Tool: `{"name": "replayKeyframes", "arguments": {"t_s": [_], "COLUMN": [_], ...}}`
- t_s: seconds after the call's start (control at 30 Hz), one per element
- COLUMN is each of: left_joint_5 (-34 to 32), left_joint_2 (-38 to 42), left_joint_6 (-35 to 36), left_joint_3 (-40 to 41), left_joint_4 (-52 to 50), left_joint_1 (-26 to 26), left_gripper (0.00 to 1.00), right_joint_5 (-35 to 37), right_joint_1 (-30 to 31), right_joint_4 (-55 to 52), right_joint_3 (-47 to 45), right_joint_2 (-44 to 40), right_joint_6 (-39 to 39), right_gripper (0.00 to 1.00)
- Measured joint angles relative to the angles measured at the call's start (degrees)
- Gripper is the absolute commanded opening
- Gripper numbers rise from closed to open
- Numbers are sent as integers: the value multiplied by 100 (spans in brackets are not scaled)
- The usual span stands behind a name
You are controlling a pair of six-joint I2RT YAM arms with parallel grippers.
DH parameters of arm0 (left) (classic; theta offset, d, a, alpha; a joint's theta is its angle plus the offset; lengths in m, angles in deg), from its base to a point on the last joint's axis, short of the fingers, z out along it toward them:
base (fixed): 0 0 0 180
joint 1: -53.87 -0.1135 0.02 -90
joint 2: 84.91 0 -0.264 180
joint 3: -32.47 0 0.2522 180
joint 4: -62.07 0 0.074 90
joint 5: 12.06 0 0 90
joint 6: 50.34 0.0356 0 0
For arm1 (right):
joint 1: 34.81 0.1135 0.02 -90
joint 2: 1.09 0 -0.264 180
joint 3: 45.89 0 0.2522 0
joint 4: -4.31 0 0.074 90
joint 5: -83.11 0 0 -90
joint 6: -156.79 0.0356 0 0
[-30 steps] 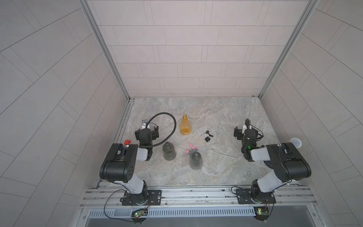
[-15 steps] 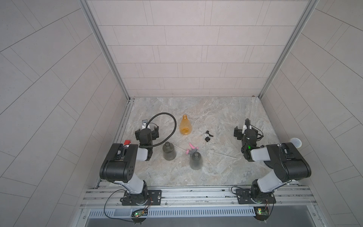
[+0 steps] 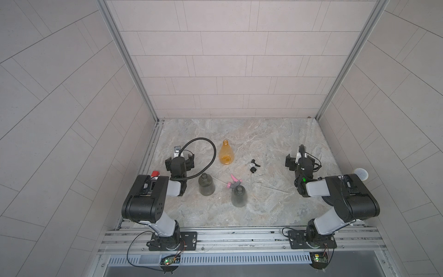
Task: Attach spray nozzles to spray bottles
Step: Pick up the spray bottle from the center of the board.
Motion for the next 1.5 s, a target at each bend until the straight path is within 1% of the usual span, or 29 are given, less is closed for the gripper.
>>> {"name": "replayKeyframes", "arguments": {"t_s": [0.33,0.4,0.5,0.57,0.67,0.73,0.83,0.9,0.97,1.03,1.07,1.13,1.17,1.27,1.37,1.43,1.5], "left_joint_5": [17,28,-46,-103,-184,-317,-636,-785,-918,-1051,-1134,-1108,-1025,-645,42,575,1128], "left_joint_2": [0,96,658,1016,1534,1908,2380,2717,3150,3512,3639,3713,3711,3718,3652,3451,3176], "left_joint_6": [0,0,-26,-28,-42,-168,-800,-1528,-2490,-3445,-3928,-4544,-4758,-5171,-5233,-5224,-5180], "left_joint_3": [0,0,-155,-485,-822,-852,-898,-990,-1080,-1187,-1287,-1486,-1541,-1541,-1668,-2083,-2765], "left_joint_4": [0,-133,-922,-1405,-1742,-1770,-1884,-2186,-2627,-3209,-3580,-4081,-4210,-4450,-4612,-4918,-5396], "left_joint_1": [-7,-11,-11,-13,-15,-15,-55,-203,-439,-608,-682,-743,-743,-743,-743,-743,-719], "left_gripper": [100,100,100,100,100,100,100,100,100,100,100,100,100,100,100,100,100], "right_joint_5": [-2,26,201,372,673,931,1335,1456,1469,1360,1165,750,479,-201,-706,-898,-1080], "right_joint_1": [0,39,323,525,673,780,942,977,968,916,850,660,557,387,516,737,1060], "right_joint_4": [35,74,-243,-595,-1174,-1661,-2629,-3410,-4291,-5075,-5292,-5536,-5567,-5626,-5831,-5895,-5934], "right_joint_3": [-11,-101,-256,-181,92,310,918,1504,2142,2645,2754,2743,2621,2155,2000,2000,2006], "right_joint_2": [0,-94,-636,-1064,-1451,-1631,-1714,-1670,-1598,-1537,-1532,-1563,-1593,-1755,-2024,-2350,-2789], "right_joint_6": [2,-37,-175,-179,-146,-129,142,590,1276,1982,2249,2721,2944,3298,3346,3305,3215], "right_gripper": [100,100,100,100,100,100,100,100,100,100,100,100,100,100,100,100,100]}}
